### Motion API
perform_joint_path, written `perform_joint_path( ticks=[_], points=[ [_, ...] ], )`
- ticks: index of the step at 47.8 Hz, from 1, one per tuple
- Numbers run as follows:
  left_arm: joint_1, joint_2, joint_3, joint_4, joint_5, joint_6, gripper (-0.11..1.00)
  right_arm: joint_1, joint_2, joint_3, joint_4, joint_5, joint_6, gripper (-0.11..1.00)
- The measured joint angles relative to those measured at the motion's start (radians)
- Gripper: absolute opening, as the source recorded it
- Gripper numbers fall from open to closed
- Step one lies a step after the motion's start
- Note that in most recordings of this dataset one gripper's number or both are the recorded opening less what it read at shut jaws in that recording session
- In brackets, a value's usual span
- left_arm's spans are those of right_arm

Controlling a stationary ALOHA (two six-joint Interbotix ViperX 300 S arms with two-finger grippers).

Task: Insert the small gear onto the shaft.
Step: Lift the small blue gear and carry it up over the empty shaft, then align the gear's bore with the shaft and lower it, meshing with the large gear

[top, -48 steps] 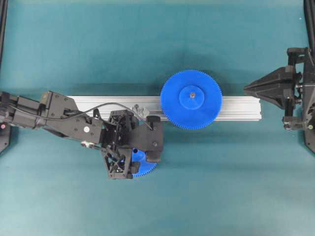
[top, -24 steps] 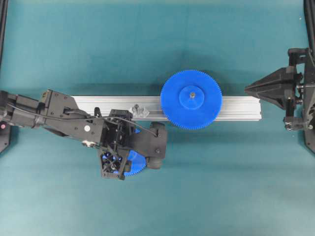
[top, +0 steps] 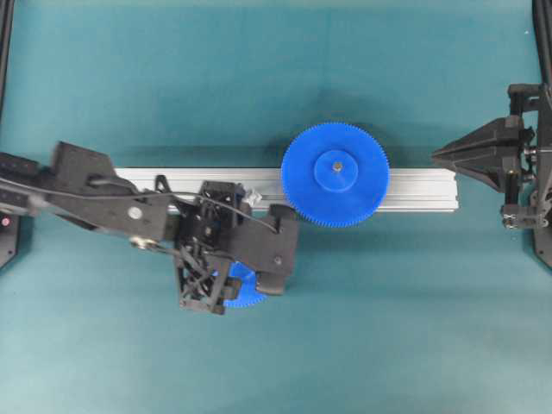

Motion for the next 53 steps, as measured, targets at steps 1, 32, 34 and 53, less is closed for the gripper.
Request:
perform_joint_path(
  ticks=[1,32,34,53],
  points=[
    [0.002,-0.008,0.002,0.002,0.011,0.002,0.71,0.0,0.0,0.002,0.0,0.0,0.0,0.11],
    [0.164,-0.132,-0.029,0.002,0.112,0.163,0.71,-0.002,-0.003,0.011,0.0,-0.002,0.0,0.11],
    [0.172,-0.126,-0.029,0.002,0.11,0.173,0.71,0.0,-0.006,0.009,0.0,0.0,0.0,0.11],
    [0.198,-0.058,-0.029,0.002,0.041,0.219,0.71,0.0,-0.074,0.032,0.0,0.0,0.0,0.11]
  ],
)
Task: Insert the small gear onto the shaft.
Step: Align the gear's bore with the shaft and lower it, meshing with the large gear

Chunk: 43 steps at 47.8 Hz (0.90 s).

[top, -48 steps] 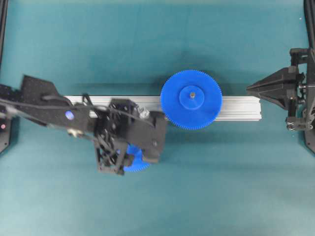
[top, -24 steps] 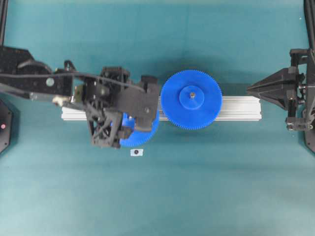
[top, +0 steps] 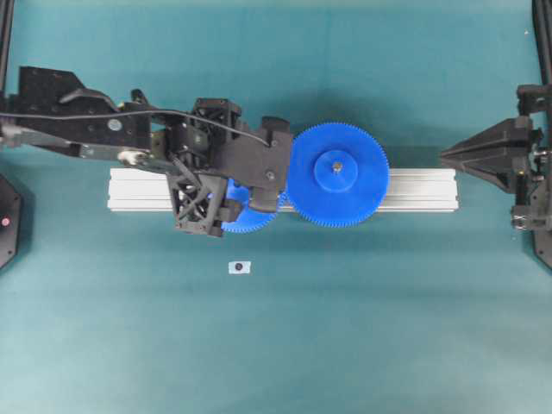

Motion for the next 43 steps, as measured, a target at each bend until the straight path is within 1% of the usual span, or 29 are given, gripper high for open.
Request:
perform_joint_path(
  ticks=[12,31,43],
  points=[
    [0.002,0.009,0.0,0.0,-0.018,0.002,0.71,-0.002,-0.017,0.003,0.0,0.026,0.0,0.11],
    [0.005,0.009,0.008,0.0,-0.018,0.003,0.71,-0.003,-0.02,0.015,0.0,0.028,0.0,0.11],
    [0.017,0.037,0.017,-0.002,-0.025,0.008,0.71,-0.006,-0.02,0.014,0.0,0.028,0.0,0.11]
  ],
)
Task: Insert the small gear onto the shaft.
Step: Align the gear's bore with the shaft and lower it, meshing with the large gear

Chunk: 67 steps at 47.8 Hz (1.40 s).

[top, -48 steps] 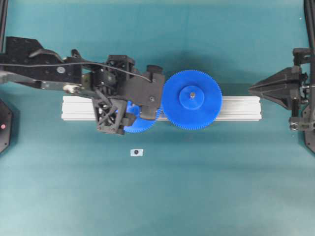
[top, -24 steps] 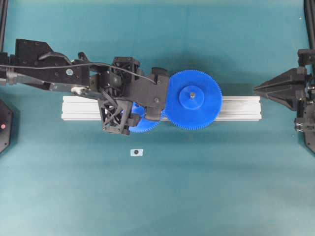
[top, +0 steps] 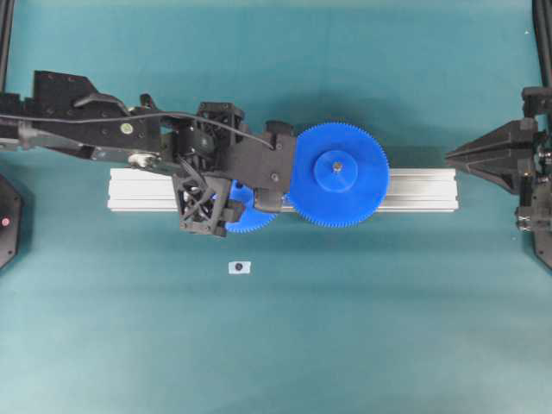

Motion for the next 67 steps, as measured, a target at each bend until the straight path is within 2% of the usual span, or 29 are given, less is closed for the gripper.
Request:
perform_joint_path(
  ticks=[14,33,67],
  points=[
    [0.009,0.018,0.002,0.002,0.012,0.0,0.71,0.0,-0.006,0.0,0.0,0.0,0.0,0.11],
    [0.029,-0.014,0.002,0.003,0.141,-0.002,0.71,-0.002,-0.008,0.002,0.0,0.0,0.0,0.11],
    [0.044,0.023,-0.057,0.003,0.198,0.103,0.71,-0.005,-0.008,0.002,0.0,-0.002,0.002,0.11]
  ],
)
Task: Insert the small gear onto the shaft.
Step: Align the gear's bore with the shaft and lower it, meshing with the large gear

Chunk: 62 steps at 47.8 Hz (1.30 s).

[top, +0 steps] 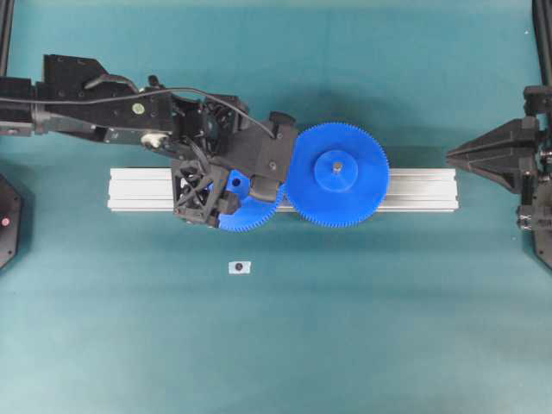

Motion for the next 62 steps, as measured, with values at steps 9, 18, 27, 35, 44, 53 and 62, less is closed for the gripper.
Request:
perform_joint_path(
  ticks=[9,18,27,35,44,53,62],
  points=[
    [-0.002,0.003,-0.005,0.0,0.008,-0.002,0.71,0.0,-0.002,0.0,0.0,0.002,0.0,0.11],
    [0.0,0.011,-0.021,0.0,0.017,0.0,0.74,0.0,-0.002,0.0,0.002,0.0,-0.002,0.11],
    [-0.002,0.023,-0.029,0.0,0.02,0.0,0.74,0.002,-0.002,0.0,0.0,0.0,0.0,0.11],
    [0.0,0.031,-0.044,0.0,0.02,0.005,0.75,0.0,-0.002,0.0,0.0,0.002,0.0,0.11],
    [-0.002,0.035,-0.052,0.0,0.049,0.003,0.76,0.0,-0.002,0.0,0.0,0.0,0.002,0.11],
    [0.0,0.035,-0.049,0.0,0.077,0.003,0.79,0.0,-0.002,0.005,0.002,0.0,0.026,0.11],
    [0.002,0.043,-0.058,0.0,0.08,0.003,0.89,0.0,-0.002,0.006,0.0,0.0,0.032,0.11]
  ],
)
